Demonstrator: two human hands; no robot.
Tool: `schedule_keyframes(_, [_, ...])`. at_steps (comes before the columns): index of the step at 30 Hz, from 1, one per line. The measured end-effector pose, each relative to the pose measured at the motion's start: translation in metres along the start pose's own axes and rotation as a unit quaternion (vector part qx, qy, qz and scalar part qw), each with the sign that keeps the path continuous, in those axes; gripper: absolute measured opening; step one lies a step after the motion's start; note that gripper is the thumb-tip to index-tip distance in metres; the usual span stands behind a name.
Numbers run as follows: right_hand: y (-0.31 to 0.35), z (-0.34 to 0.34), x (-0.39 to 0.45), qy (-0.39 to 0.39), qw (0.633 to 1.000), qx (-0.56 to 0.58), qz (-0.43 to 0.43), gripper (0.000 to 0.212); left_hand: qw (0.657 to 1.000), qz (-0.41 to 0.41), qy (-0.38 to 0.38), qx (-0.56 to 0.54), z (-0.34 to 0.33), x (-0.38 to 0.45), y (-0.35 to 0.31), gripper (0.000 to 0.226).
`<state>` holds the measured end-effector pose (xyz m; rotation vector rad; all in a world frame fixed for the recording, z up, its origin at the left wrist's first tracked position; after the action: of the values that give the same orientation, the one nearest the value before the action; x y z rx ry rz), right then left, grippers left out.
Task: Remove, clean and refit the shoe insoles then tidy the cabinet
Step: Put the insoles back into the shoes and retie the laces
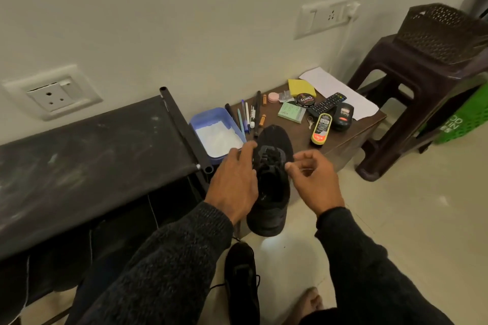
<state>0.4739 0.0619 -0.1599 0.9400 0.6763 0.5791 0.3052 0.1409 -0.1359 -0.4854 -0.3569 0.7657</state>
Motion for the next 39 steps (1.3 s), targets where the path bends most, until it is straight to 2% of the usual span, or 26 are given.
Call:
schedule_keyframes(4, [-0.007, -0.023, 0.029, 0.052, 0.994, 0.046, -0.079, 0.032, 0.999, -0.011, 0.038, -0.019, -0.025, 0.018, 0.008, 0.051])
schedule_keyframes(8, [-0.003, -0.032, 0.038, 0.084, 0.974, 0.170, -0.128, 0.037, 1.000, -0.023, 0.007, -0.002, -0.031, 0.025, 0.016, 0.043])
schedule_keyframes(10, [-0.002, -0.032, 0.039, 0.106, 0.943, 0.269, -0.166, 0.039, 1.000, -0.026, -0.017, -0.001, -0.026, 0.025, 0.019, 0.041])
schedule_keyframes(12, [0.004, -0.034, 0.036, 0.159, 0.879, 0.405, -0.195, 0.042, 0.999, -0.028, -0.019, 0.000, -0.026, 0.026, 0.021, 0.042])
schedule_keyframes(14, [0.017, -0.024, 0.034, 0.195, 0.832, 0.488, -0.178, 0.045, 1.000, -0.021, -0.013, -0.005, -0.026, 0.026, 0.021, 0.044])
schedule_keyframes(16, [0.029, 0.002, 0.035, 0.194, 0.832, 0.504, -0.125, 0.043, 1.000, -0.007, -0.014, -0.013, -0.024, 0.027, 0.019, 0.044])
schedule_keyframes(18, [0.030, 0.033, 0.036, 0.171, 0.842, 0.506, -0.078, 0.027, 1.000, 0.003, -0.019, -0.016, -0.022, 0.028, 0.018, 0.043])
schedule_keyframes(19, [0.024, 0.045, 0.037, 0.149, 0.855, 0.490, -0.076, 0.016, 1.000, 0.007, -0.019, -0.011, -0.022, 0.028, 0.018, 0.044])
schedule_keyframes(20, [0.014, 0.058, 0.037, 0.114, 0.888, 0.436, -0.084, 0.007, 1.000, 0.010, -0.015, -0.006, -0.022, 0.028, 0.017, 0.044])
schedule_keyframes(21, [-0.001, 0.072, 0.038, 0.064, 0.940, 0.322, -0.096, 0.007, 1.000, 0.016, -0.012, -0.003, -0.022, 0.029, 0.018, 0.045])
schedule_keyframes(22, [-0.016, 0.085, 0.040, 0.013, 0.983, 0.151, -0.107, 0.015, 1.000, 0.022, -0.007, -0.005, -0.021, 0.029, 0.019, 0.046])
schedule_keyframes(23, [-0.027, 0.089, 0.041, -0.005, 0.993, -0.018, -0.115, 0.021, 1.000, 0.027, -0.002, -0.010, -0.021, 0.029, 0.020, 0.047])
schedule_keyframes(24, [-0.040, 0.085, 0.041, 0.019, 0.982, -0.135, -0.134, 0.023, 0.999, 0.027, 0.005, -0.017, -0.021, 0.030, 0.021, 0.048])
schedule_keyframes(25, [-0.056, 0.076, 0.039, 0.061, 0.964, -0.199, -0.166, 0.024, 0.999, 0.025, 0.011, -0.030, -0.022, 0.031, 0.021, 0.048])
schedule_keyframes(27, [-0.078, 0.058, 0.034, 0.125, 0.930, -0.266, -0.223, 0.028, 0.998, 0.020, 0.017, -0.064, -0.023, 0.033, 0.021, 0.040])
schedule_keyframes(28, [-0.080, 0.054, 0.036, 0.119, 0.915, -0.320, -0.214, 0.030, 0.997, 0.018, 0.017, -0.076, -0.024, 0.033, 0.020, 0.031])
schedule_keyframes(30, [-0.071, 0.051, 0.045, 0.047, 0.889, -0.424, -0.164, 0.035, 0.997, 0.007, 0.008, -0.081, -0.023, 0.035, 0.022, 0.019])
schedule_keyframes(33, [-0.040, 0.038, 0.043, -0.052, 0.863, -0.493, -0.099, 0.031, 0.998, -0.019, -0.009, -0.064, -0.021, 0.037, 0.026, 0.014])
schedule_keyframes(34, [-0.027, 0.027, 0.043, -0.064, 0.869, -0.488, -0.054, 0.026, 0.997, -0.024, -0.007, -0.068, -0.022, 0.037, 0.027, 0.014])
schedule_keyframes(36, [-0.003, 0.001, 0.042, -0.029, 0.915, -0.401, 0.036, 0.013, 0.997, -0.033, 0.004, -0.076, -0.024, 0.037, 0.026, 0.014])
schedule_keyframes(37, [0.004, -0.009, 0.041, 0.009, 0.940, -0.337, 0.058, 0.009, 0.997, -0.040, 0.008, -0.070, -0.025, 0.038, 0.024, 0.015])
schedule_keyframes(39, [0.015, -0.026, 0.041, 0.076, 0.962, -0.254, 0.071, 0.009, 0.997, -0.056, 0.011, -0.056, -0.025, 0.038, 0.022, 0.017])
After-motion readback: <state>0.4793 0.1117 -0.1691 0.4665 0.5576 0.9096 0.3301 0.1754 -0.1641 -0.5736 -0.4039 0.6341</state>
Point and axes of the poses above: each hand's wrist, its own x-axis towards the middle knuckle, its own z-axis out of the back of the hand, y = z × x, the point moved 10 cm from there along x, towards the middle knuckle, and after that the axes turned 10 degrees about -z, right-handed, at the moved point
